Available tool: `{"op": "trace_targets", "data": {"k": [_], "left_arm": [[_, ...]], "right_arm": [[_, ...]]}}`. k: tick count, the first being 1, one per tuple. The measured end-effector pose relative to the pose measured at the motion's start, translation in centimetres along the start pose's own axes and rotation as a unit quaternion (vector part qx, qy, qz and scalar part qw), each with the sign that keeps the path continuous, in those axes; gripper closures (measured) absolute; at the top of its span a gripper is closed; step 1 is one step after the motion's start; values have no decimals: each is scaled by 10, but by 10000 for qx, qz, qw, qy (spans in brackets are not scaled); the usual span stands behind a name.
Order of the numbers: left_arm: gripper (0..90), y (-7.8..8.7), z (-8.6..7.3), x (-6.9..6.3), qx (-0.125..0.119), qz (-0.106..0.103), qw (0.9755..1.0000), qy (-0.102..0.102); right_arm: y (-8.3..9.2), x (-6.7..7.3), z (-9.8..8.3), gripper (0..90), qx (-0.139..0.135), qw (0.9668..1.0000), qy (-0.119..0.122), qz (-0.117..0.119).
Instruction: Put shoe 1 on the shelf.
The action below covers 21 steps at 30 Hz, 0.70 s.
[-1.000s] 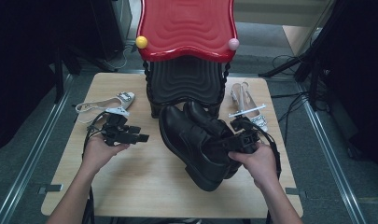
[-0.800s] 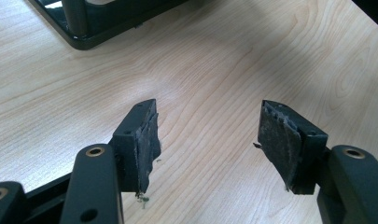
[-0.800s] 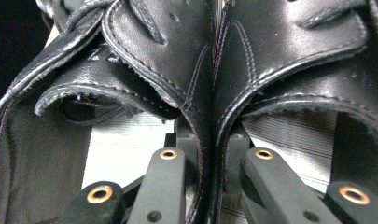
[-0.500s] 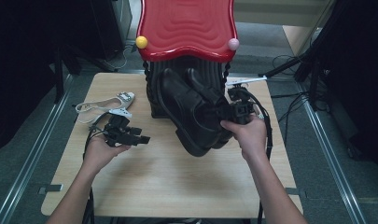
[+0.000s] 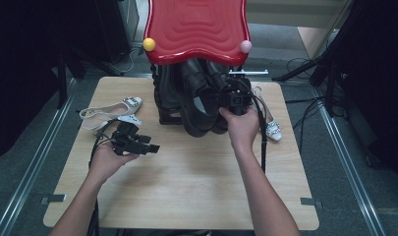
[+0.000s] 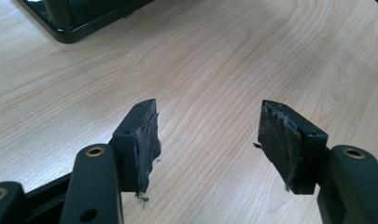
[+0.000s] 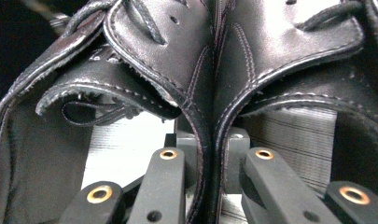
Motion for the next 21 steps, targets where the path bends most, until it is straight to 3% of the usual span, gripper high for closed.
{"op": "trace_targets", "data": {"k": [3,15,21], "left_arm": [[383,0,0,0,2,-11,10000,-20],[384,1,0,-1,-46,-72,10000,-2],[385,1,0,0,-43,-78,10000,2]], "right_arm": [[-14,0,-3,826,-120,9998,-156,-30],[-46,17,-6,823,-339,9985,-150,-411],[-55,22,0,818,-511,9963,-388,-574]]}}
Point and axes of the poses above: each handheld gripper's, and its own axes: y roughly backward along the jaws, z roughly out of its top, x roughly to its left, the point moved 1 cm from there along -y, roughly forward along the jaws, and after that the axes turned 12 degrees about -x, right-handed, at the moved point
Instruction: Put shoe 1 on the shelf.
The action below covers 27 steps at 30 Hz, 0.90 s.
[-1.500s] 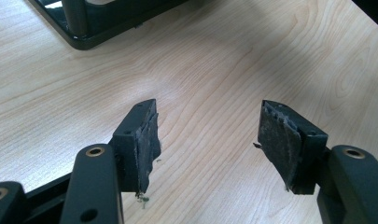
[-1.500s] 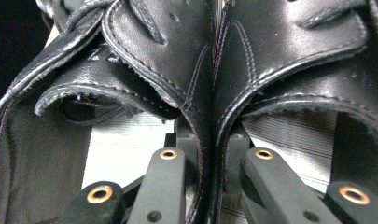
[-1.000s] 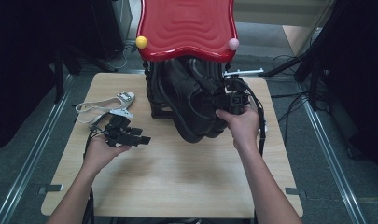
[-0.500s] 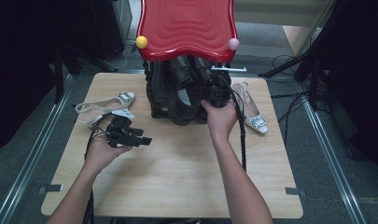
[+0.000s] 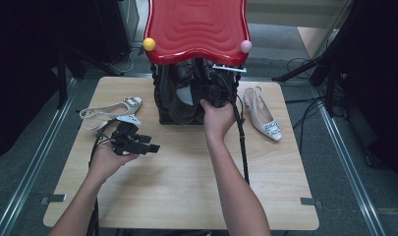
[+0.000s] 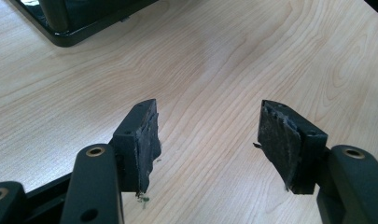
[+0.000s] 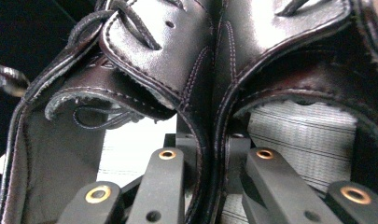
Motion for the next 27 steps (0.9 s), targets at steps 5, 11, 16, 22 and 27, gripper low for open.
{"op": "trace_targets", "data": {"k": [5,11,16,22,27], "left_arm": [[385,-1,0,-1,15,1,10000,-17],[386,0,0,0,4,-16,10000,-16],[386,-1,0,-1,25,-10,10000,-13],[386,-1,0,0,8,-1,10000,12],[386,0,0,0,-15,-3,10000,10]], "right_arm": [[-7,6,0,811,-116,9997,-122,-174],[-12,12,0,791,-103,9991,-166,-371],[-19,19,-4,724,65,9993,192,-319],[-22,22,-7,680,100,9992,290,-265],[-20,20,-5,614,121,9998,148,-104]]}}
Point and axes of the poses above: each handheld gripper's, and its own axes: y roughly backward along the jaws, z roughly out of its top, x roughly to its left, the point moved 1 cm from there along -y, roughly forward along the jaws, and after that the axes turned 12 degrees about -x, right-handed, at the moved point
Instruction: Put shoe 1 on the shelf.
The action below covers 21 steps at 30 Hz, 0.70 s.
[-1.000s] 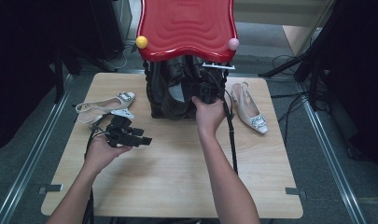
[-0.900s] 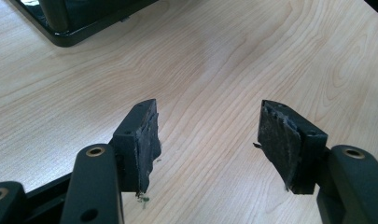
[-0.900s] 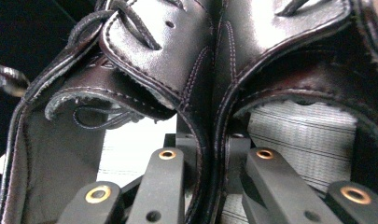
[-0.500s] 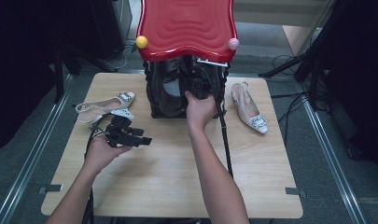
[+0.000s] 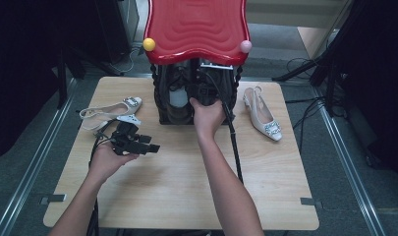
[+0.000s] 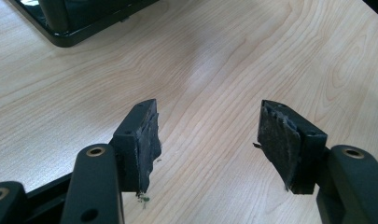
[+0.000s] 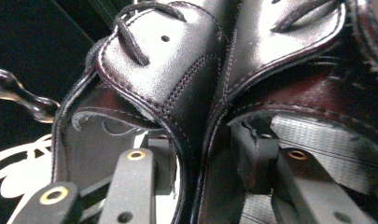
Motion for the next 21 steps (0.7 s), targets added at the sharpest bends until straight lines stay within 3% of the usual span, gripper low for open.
{"op": "trace_targets", "data": {"k": [6,11,14,21], "left_arm": [[386,0,0,0,-14,7,10000,20],[387,1,1,0,-33,14,10000,42],[387,3,1,0,-83,-7,9999,80],[400,7,7,-3,-162,23,9999,21]], "right_arm": [[1,-7,2,564,-34,9995,19,325],[7,-8,1,576,-85,9987,87,490],[14,-10,2,588,-98,9982,214,545],[33,-16,4,578,-18,9957,188,909]]}}
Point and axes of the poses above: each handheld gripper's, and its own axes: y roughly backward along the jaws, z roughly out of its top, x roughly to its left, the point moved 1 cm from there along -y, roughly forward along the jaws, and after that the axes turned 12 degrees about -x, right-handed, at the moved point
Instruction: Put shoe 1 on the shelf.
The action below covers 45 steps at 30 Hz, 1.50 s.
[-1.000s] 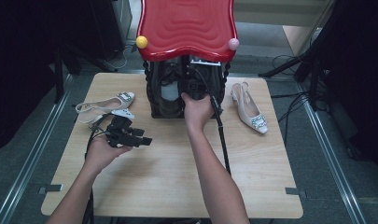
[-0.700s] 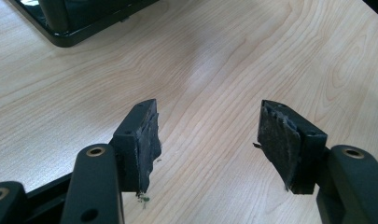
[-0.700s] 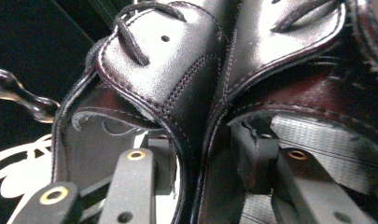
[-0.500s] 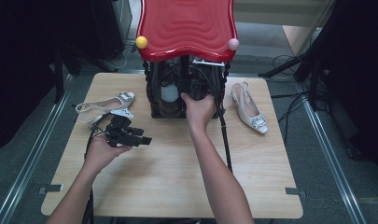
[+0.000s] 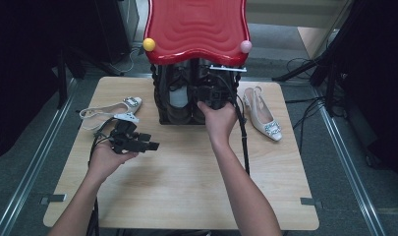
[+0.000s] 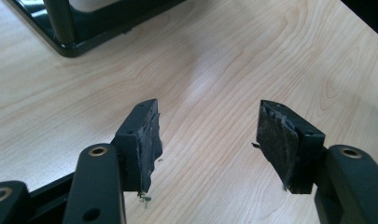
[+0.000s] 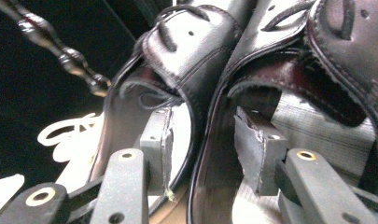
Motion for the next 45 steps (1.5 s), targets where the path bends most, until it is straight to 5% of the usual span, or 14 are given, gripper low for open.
{"op": "trace_targets", "data": {"k": [8,12,26,32,39,45], "left_arm": [[487,4,10,-10,-282,-233,9993,14],[560,7,19,-15,-271,-106,9994,-166],[799,21,70,-33,-359,-84,9979,-527],[865,23,97,-29,-265,-111,9976,-637],[898,31,138,-39,-411,-138,9939,-1009],[900,34,171,-44,-549,-213,9925,-1067]], "right_arm": [[27,0,-5,549,-10,9986,279,451],[40,3,-6,541,-80,9958,638,654],[71,3,-24,579,51,9885,1058,1081],[76,0,-32,614,127,9856,1204,1177],[70,-6,-49,657,366,9831,1202,1332],[62,-12,-58,700,572,9821,1168,1366]]}}
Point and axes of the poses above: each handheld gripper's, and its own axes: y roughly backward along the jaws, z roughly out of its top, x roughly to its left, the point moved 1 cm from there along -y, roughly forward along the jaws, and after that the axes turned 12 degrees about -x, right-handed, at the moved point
